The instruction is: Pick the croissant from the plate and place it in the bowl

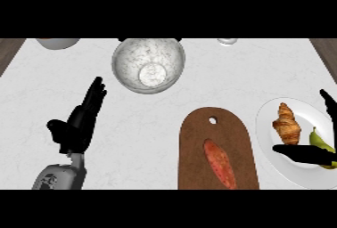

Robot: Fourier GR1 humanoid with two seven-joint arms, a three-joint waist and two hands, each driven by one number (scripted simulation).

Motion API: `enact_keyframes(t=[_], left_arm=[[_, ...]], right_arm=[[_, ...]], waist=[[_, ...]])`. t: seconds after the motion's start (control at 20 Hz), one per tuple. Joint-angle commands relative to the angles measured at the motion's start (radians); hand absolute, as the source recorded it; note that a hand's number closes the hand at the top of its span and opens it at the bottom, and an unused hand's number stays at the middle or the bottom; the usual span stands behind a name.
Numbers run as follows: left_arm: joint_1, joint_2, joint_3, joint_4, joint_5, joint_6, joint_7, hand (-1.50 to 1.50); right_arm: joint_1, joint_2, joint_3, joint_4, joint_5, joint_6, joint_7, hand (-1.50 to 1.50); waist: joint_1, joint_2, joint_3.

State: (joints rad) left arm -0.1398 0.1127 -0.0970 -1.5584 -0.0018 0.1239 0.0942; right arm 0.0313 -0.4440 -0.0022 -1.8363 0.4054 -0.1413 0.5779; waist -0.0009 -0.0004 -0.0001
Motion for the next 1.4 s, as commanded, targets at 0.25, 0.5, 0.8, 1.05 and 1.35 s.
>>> enact_keyframes(t=[0.25,0.5,0.8,1.05,1.35], left_arm=[[-0.015,-0.008,0.037,0.084,-0.019,-0.032,-0.068,0.00],[0.049,-0.038,0.014,0.009,-0.027,-0.027,-0.050,0.00],[0.011,-0.051,0.010,0.006,-0.061,-0.019,-0.010,0.00],[0.030,-0.040,0.016,-0.089,-0.051,-0.051,0.062,0.00],[0.021,0.005,0.099,0.007,0.015,-0.130,-0.026,0.00]], right_arm=[[0.086,0.075,-0.094,-0.029,-0.093,0.048,-0.180,-1.50],[0.105,0.163,-0.083,-0.005,-0.059,0.015,-0.252,-1.50],[0.016,0.209,-0.111,0.121,-0.077,0.038,-0.267,-1.50],[0.054,0.231,-0.130,0.129,-0.062,0.050,-0.302,-1.50],[0.051,0.269,-0.167,0.284,-0.070,0.003,-0.481,-1.50]], waist=[[-0.003,0.000,0.000],[-0.001,0.000,0.000],[0.002,0.000,0.000],[0.000,0.000,0.000],[0.000,0.001,0.000]])
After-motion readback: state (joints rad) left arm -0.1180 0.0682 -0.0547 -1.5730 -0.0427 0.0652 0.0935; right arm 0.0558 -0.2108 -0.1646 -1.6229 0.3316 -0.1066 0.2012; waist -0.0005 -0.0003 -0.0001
